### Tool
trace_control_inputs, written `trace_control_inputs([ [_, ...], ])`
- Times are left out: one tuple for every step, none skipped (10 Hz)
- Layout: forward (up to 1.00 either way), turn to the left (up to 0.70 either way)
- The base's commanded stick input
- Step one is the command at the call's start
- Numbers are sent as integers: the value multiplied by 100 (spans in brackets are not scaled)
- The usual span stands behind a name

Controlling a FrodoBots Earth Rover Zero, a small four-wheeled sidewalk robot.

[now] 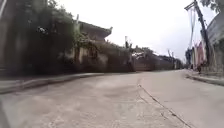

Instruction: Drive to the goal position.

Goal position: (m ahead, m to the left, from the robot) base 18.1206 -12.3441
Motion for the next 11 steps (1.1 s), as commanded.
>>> trace_control_inputs([
  [85, 0],
  [85, 0],
  [85, 0],
  [85, 0],
  [85, -2],
  [85, -7],
  [85, -28],
  [85, -34],
  [85, -34],
  [85, -34],
  [85, -34],
])
